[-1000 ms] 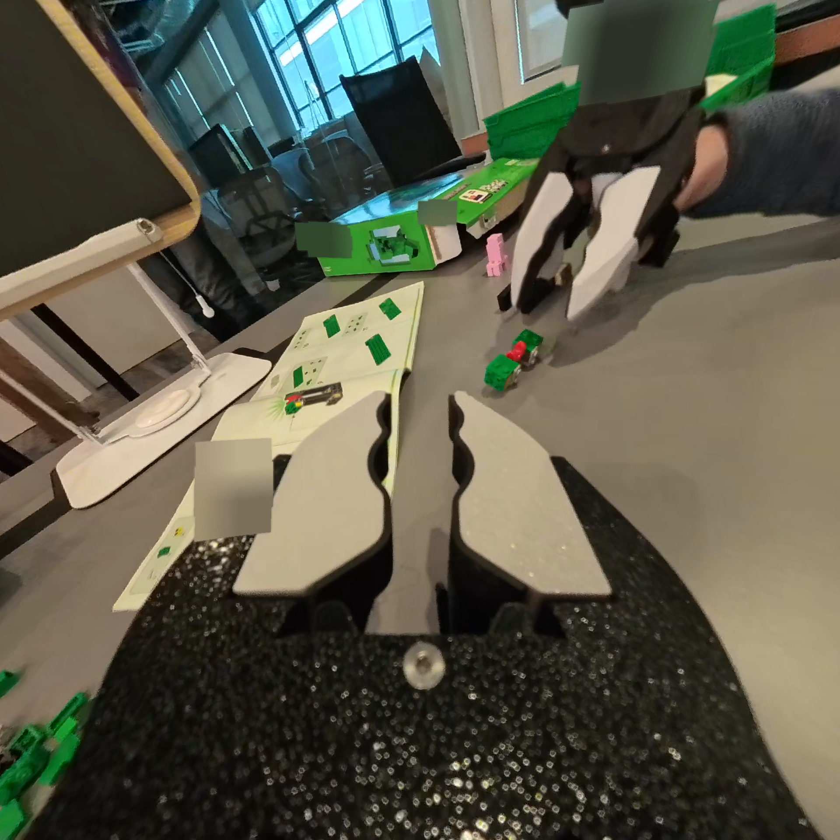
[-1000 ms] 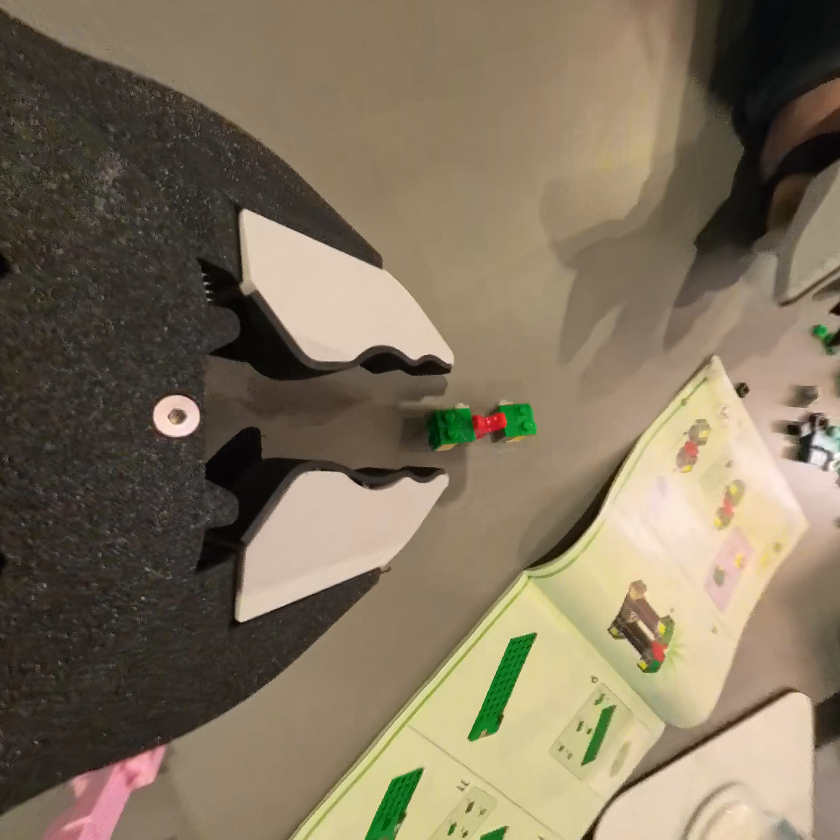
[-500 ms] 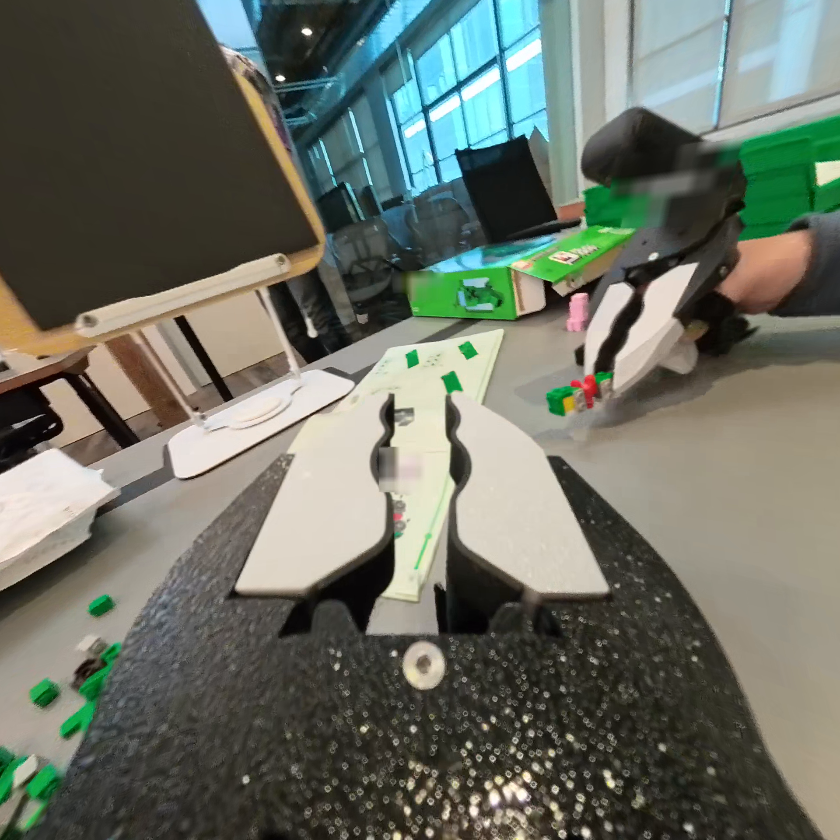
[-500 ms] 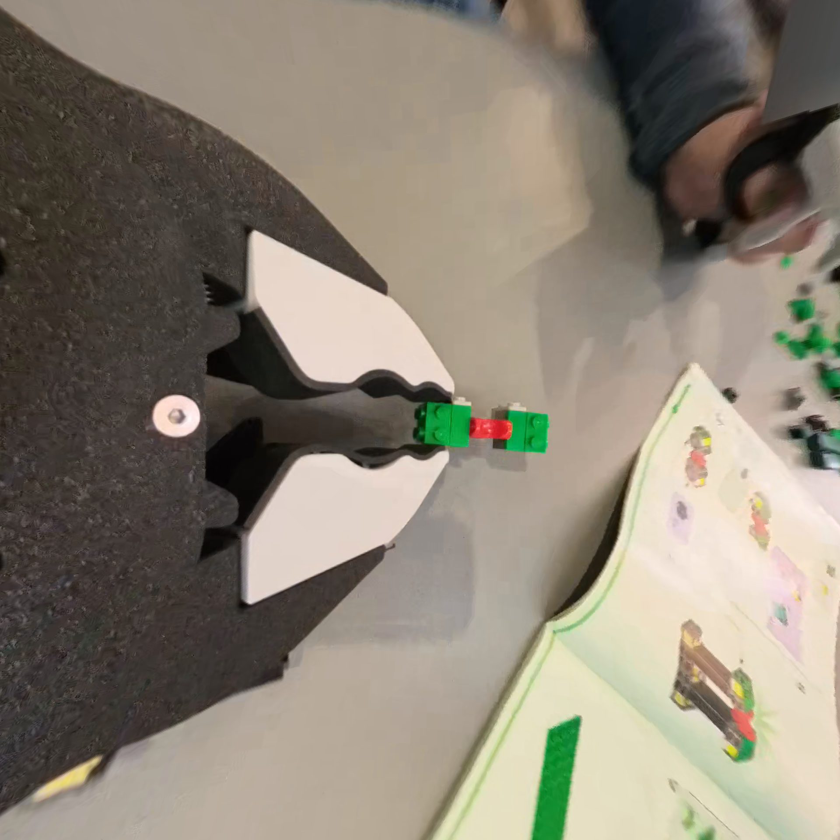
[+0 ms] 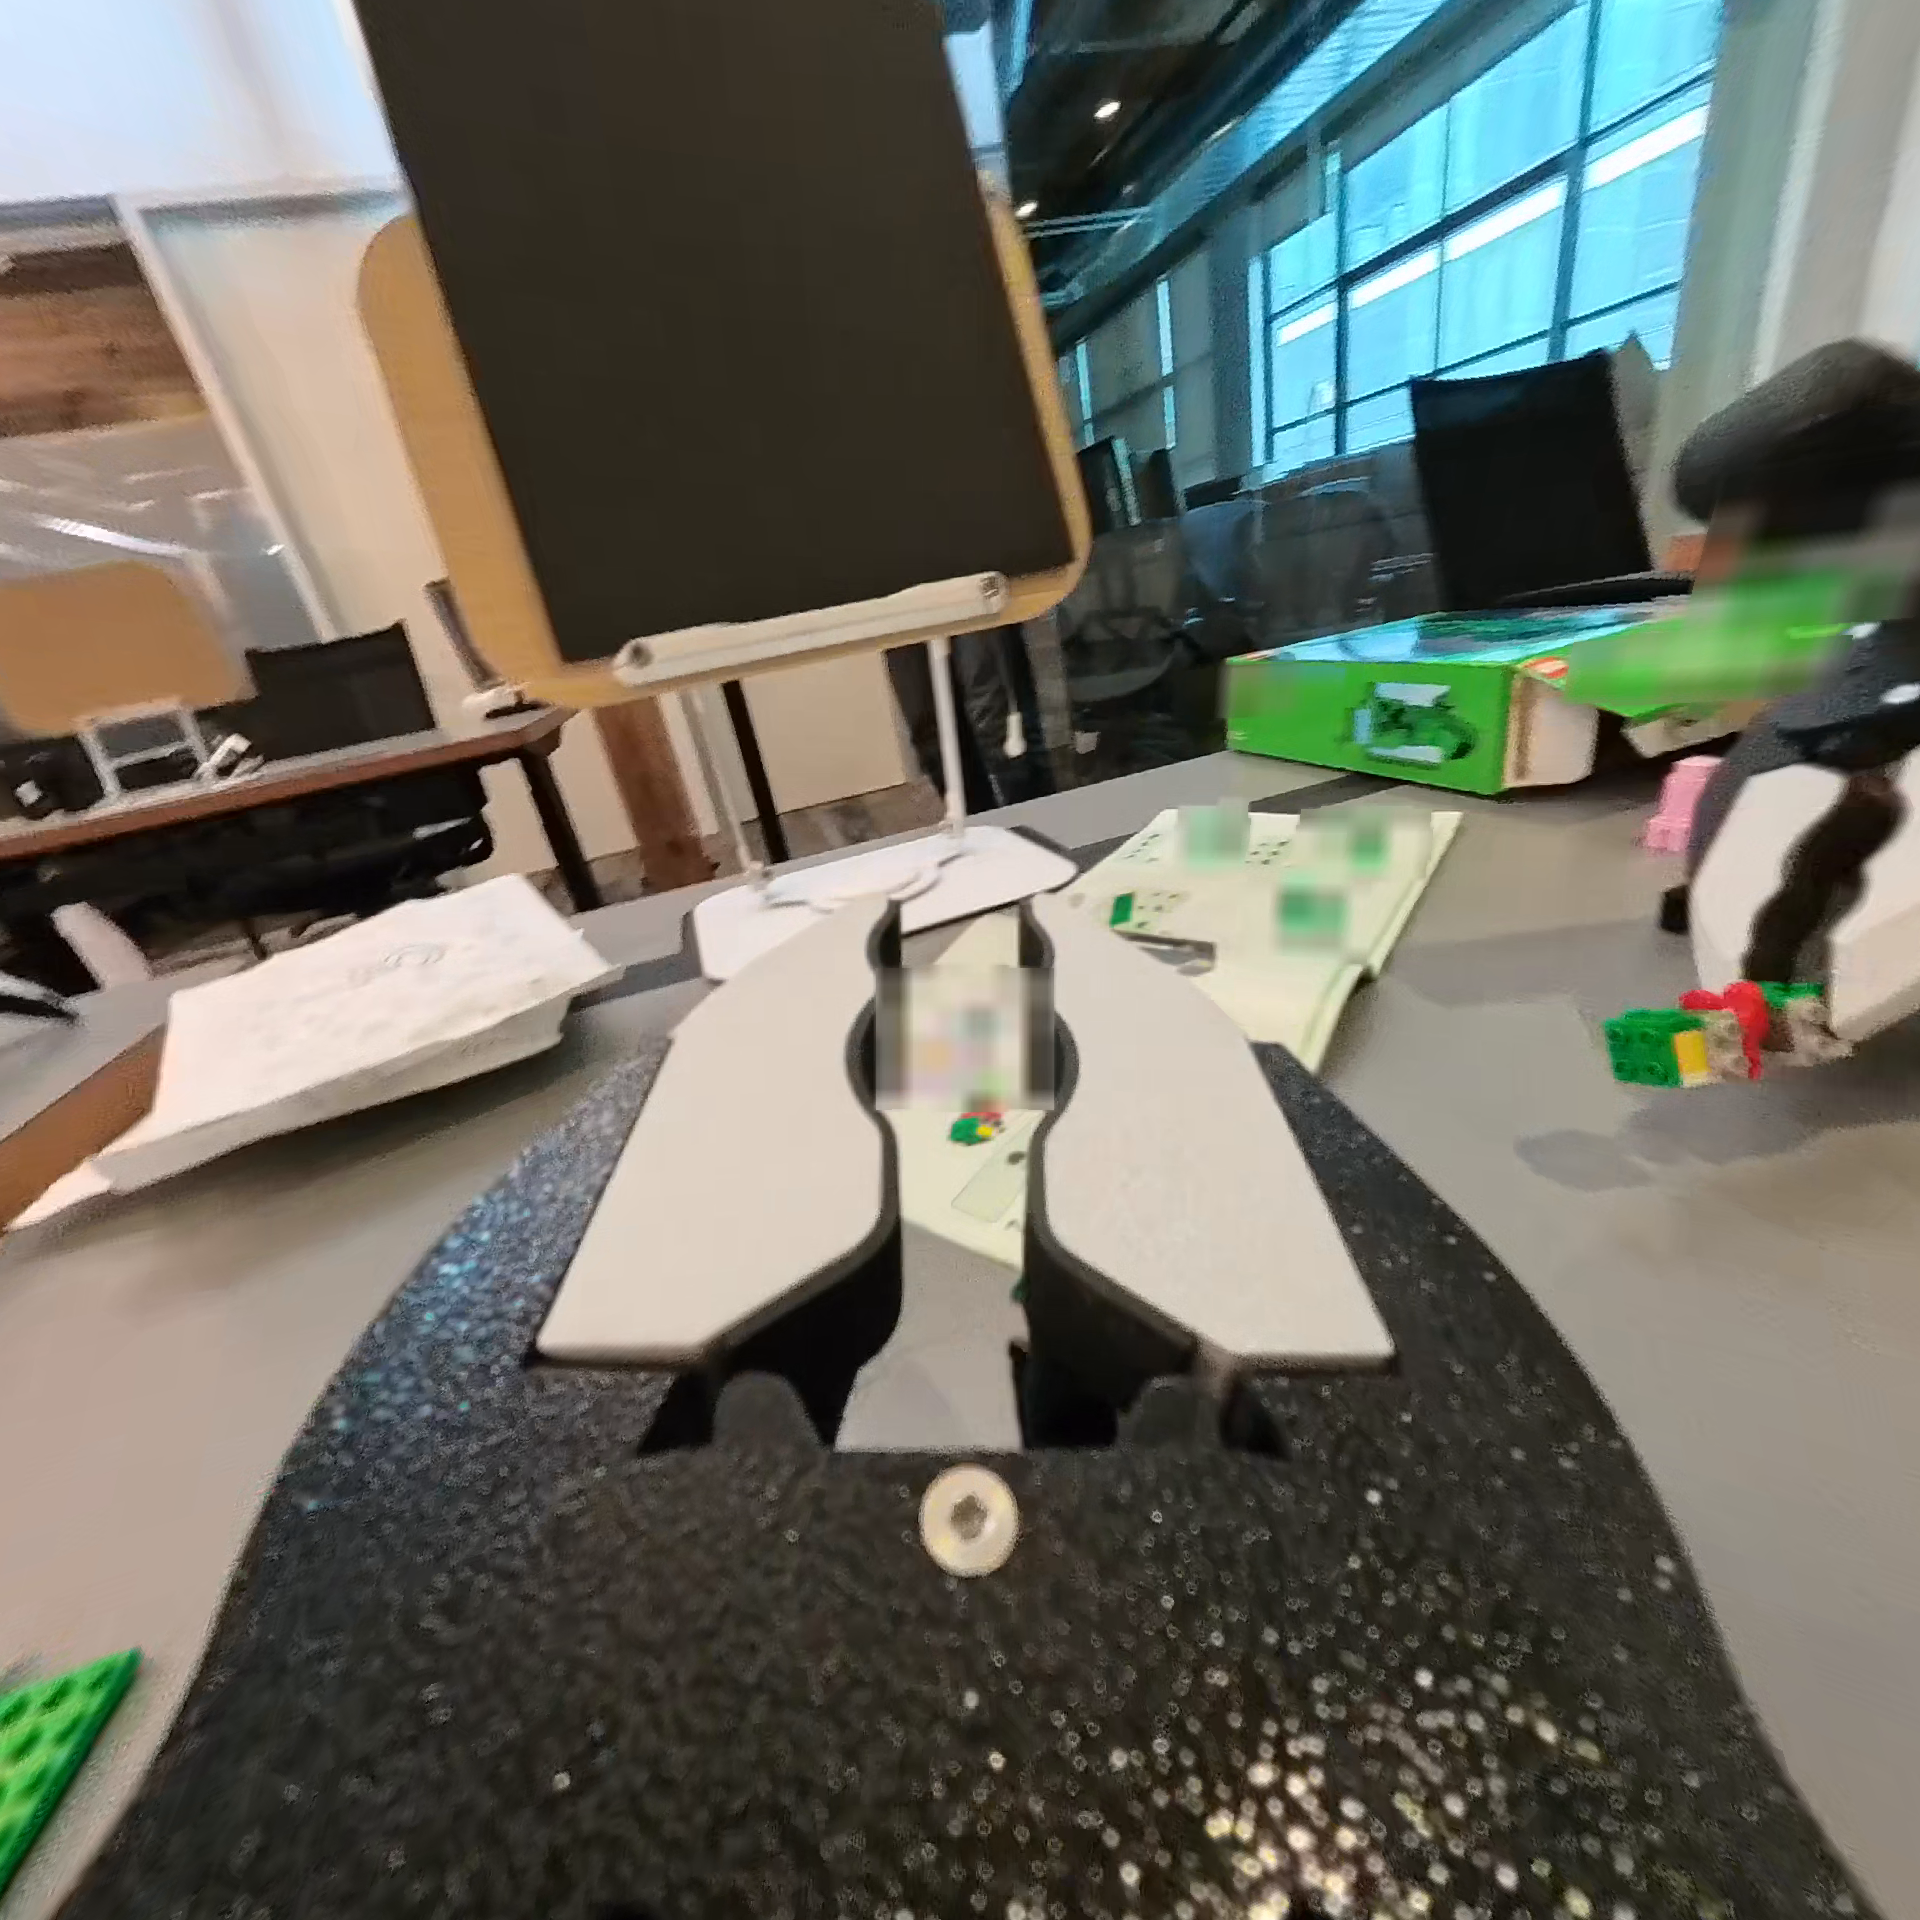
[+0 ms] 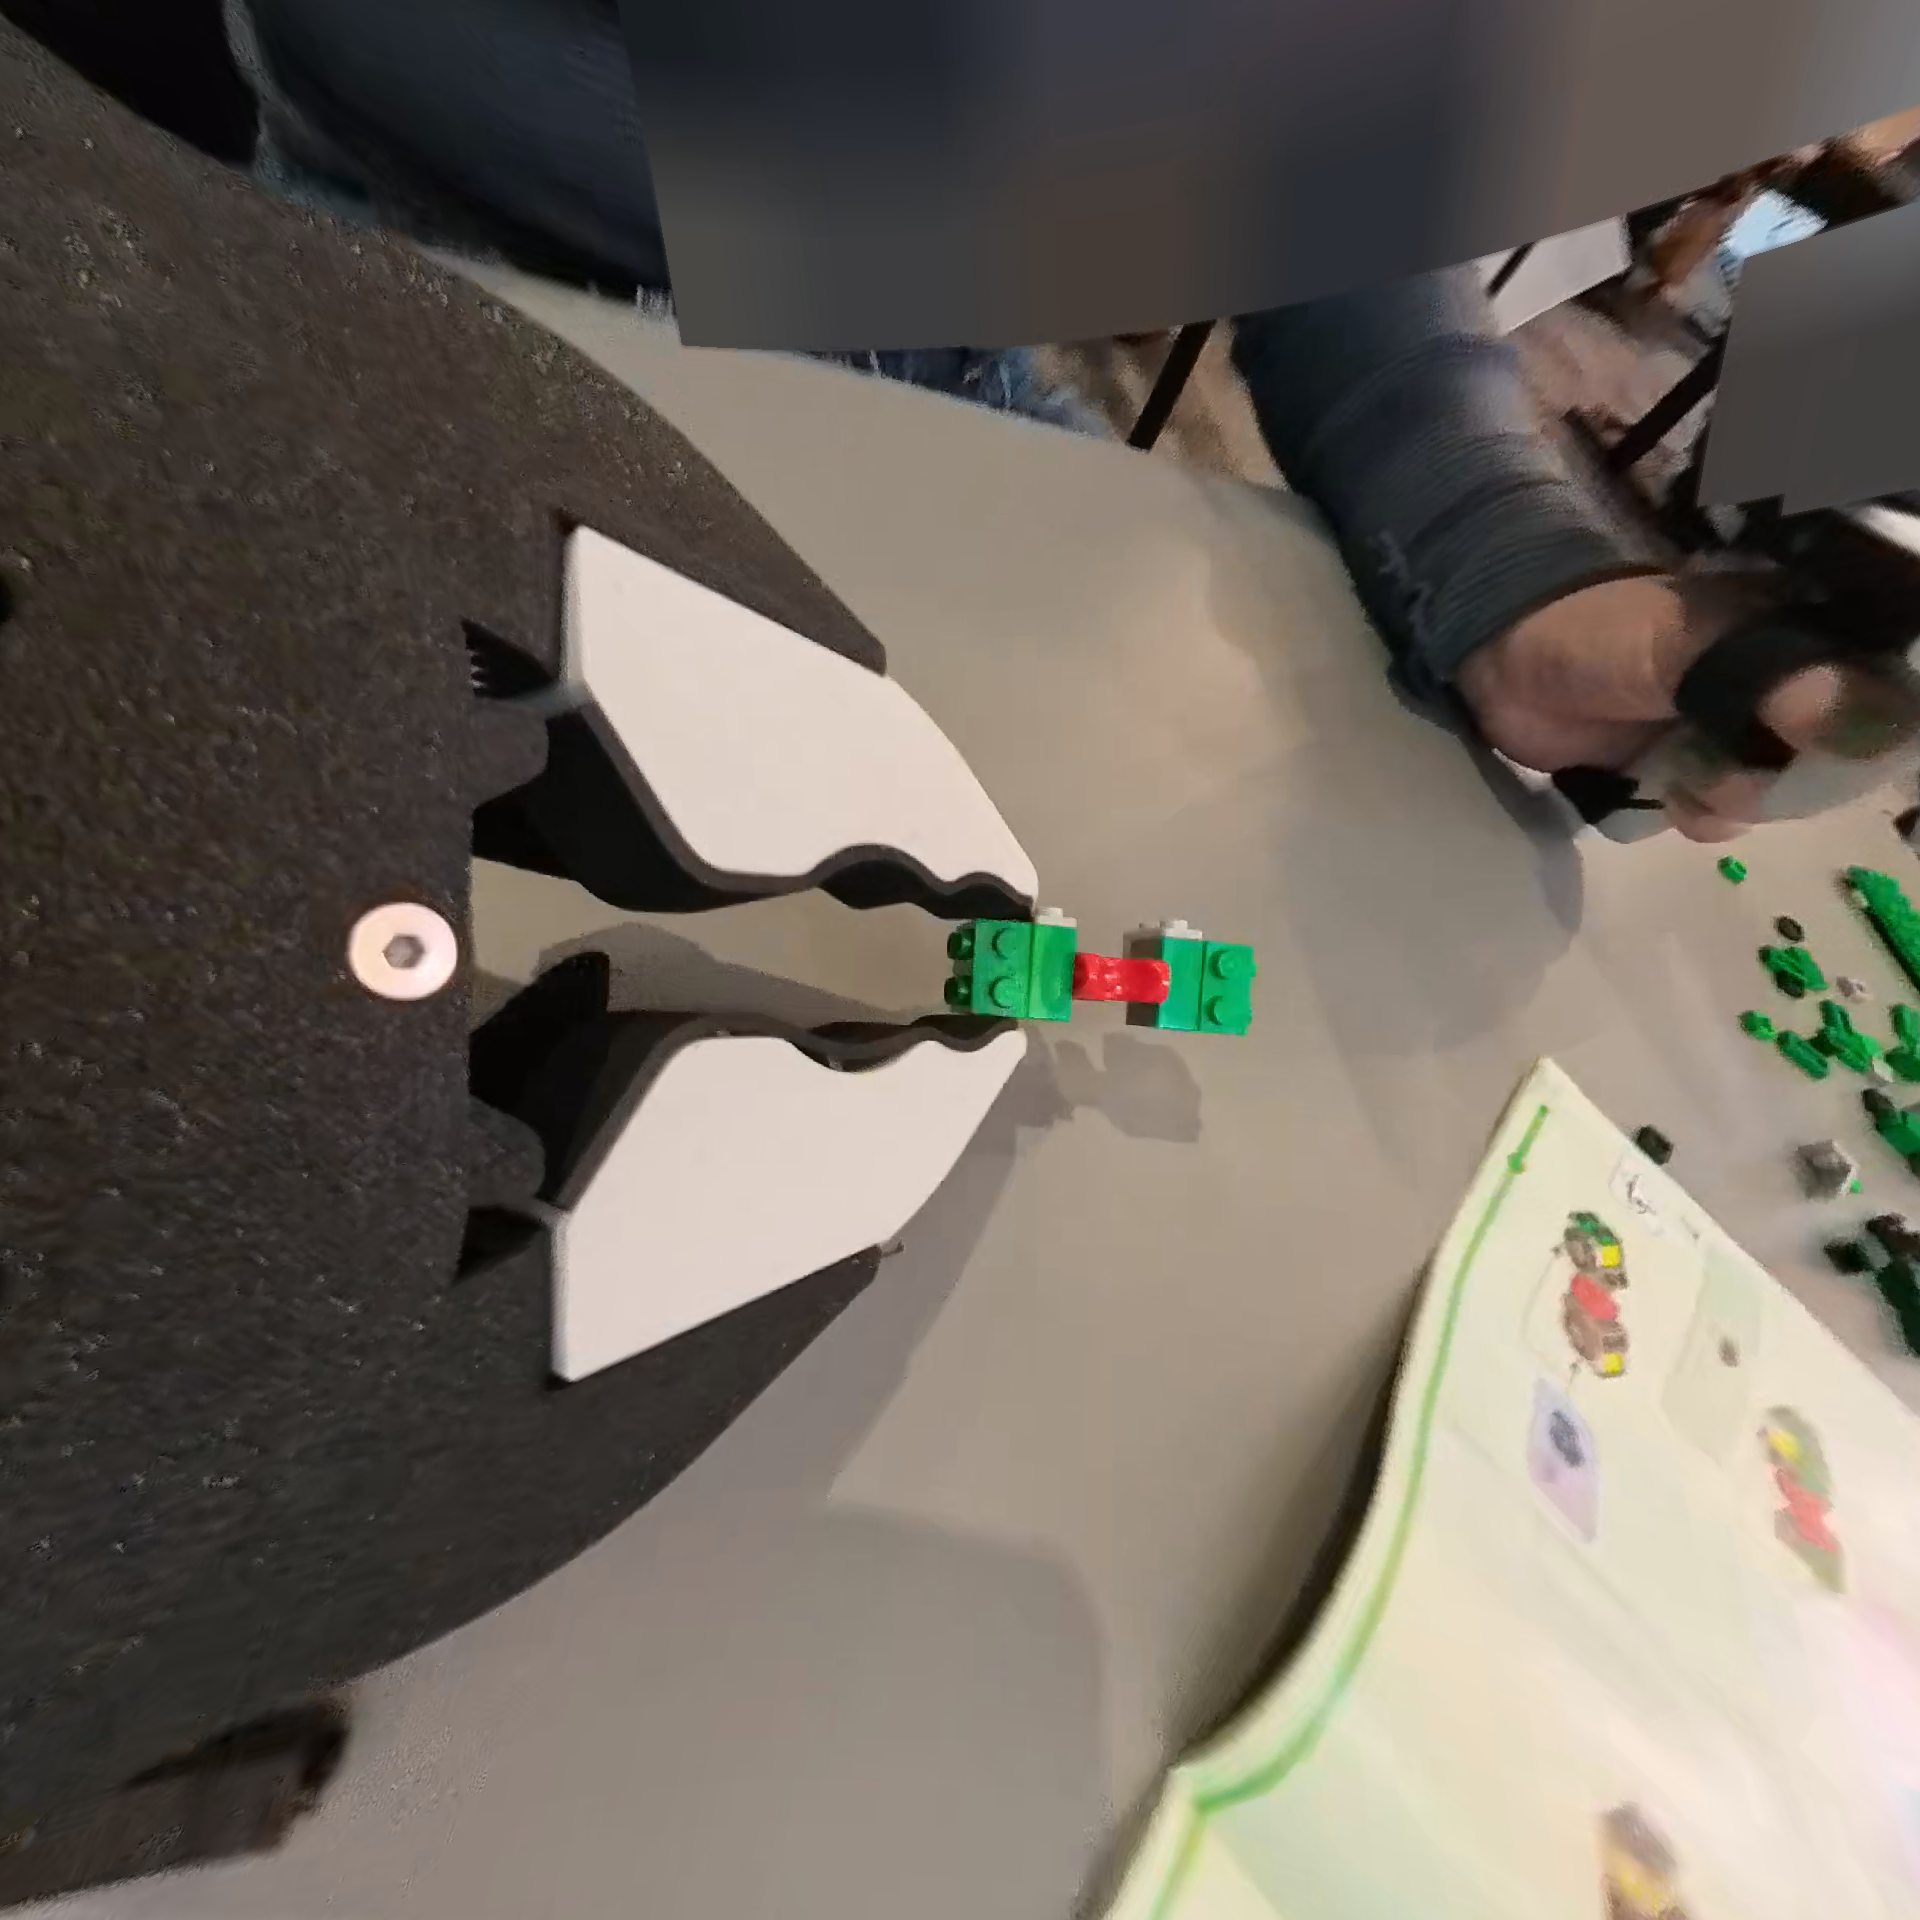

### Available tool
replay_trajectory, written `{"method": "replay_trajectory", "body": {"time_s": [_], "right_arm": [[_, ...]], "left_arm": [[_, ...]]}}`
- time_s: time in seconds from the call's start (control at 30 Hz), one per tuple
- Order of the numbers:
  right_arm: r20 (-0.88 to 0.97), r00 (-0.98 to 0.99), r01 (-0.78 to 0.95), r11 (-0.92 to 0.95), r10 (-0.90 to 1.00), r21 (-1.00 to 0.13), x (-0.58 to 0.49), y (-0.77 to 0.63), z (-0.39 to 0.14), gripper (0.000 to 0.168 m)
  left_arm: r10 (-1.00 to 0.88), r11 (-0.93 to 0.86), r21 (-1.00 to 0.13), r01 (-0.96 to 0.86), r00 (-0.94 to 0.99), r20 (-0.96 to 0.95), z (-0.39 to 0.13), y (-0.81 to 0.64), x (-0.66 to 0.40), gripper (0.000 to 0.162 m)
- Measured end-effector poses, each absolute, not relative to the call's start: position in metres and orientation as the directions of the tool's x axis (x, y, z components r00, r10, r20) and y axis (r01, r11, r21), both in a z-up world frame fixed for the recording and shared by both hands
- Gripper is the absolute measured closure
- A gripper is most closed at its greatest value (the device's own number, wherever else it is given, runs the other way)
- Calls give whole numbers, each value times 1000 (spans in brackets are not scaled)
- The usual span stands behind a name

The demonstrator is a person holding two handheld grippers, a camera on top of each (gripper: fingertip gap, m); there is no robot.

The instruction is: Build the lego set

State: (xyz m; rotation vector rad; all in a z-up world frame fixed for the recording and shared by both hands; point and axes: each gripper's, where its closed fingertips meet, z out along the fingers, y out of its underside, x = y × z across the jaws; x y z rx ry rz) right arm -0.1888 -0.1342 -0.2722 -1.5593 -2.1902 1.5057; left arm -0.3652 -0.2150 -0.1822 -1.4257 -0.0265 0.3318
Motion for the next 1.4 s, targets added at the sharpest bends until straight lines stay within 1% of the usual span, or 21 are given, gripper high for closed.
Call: {"method": "replay_trajectory", "body": {"time_s": [0.1, 0.2, 0.27, 0.37, 0.4, 0.5, 0.53, 0.6, 0.73, 0.83, 0.9, 1.0, 1.23, 1.4], "right_arm": [[-324, -567, 622, 137, 757, -771, -201, -141, -268, 151], [-243, -616, 599, 245, 749, -762, -210, -149, -268, 151], [-296, -622, 637, 249, 725, -729, -213, -156, -269, 151], [-402, -606, 689, 199, 687, -697, -220, -162, -265, 151], [-387, -607, 691, 220, 694, -688, -223, -160, -268, 151], [-247, -652, 651, 362, 717, -667, -228, -150, -279, 151], [-242, -660, 656, 387, 711, -648, -227, -150, -281, 151], [-299, -665, 681, 391, 685, -619, -224, -153, -280, 151], [-445, -627, 749, 337, 639, -571, -221, -154, -277, 151], [-507, -603, 775, 303, 615, -555, -221, -152, -274, 151], [-516, -602, 778, 301, 609, -552, -222, -150, -273, 151], [-460, -633, 751, 348, 623, -562, -224, -146, -277, 151], [-239, -786, 567, 511, 570, -646, -224, -149, -285, 151], [-170, -821, 516, 581, 545, -630, -221, -153, -290, 151]], "left_arm": [[293, 101, -982, -160, 948, -125, -185, -221, -381, 140], [325, 108, -986, -130, 942, -89, -186, -226, -391, 141], [329, 116, -986, -124, 941, -79, -185, -227, -393, 141], [326, 115, -985, -129, 941, -85, -185, -227, -393, 141], [324, 113, -985, -134, 942, -91, -185, -227, -392, 142], [314, 105, -983, -148, 943, -109, -185, -225, -390, 142], [312, 102, -983, -152, 943, -114, -186, -224, -389, 142], [305, 97, -983, -156, 945, -120, -186, -223, -388, 142], [294, 92, -983, -159, 948, -126, -187, -221, -386, 142], [290, 92, -983, -157, 949, -125, -187, -221, -386, 143], [287, 91, -984, -155, 950, -123, -187, -221, -386, 143], [280, 90, -985, -150, 952, -120, -188, -220, -385, 143], [279, 95, -985, -144, 954, -113, -188, -220, -385, 143], [276, 97, -986, -134, 956, -103, -188, -220, -386, 143]]}}
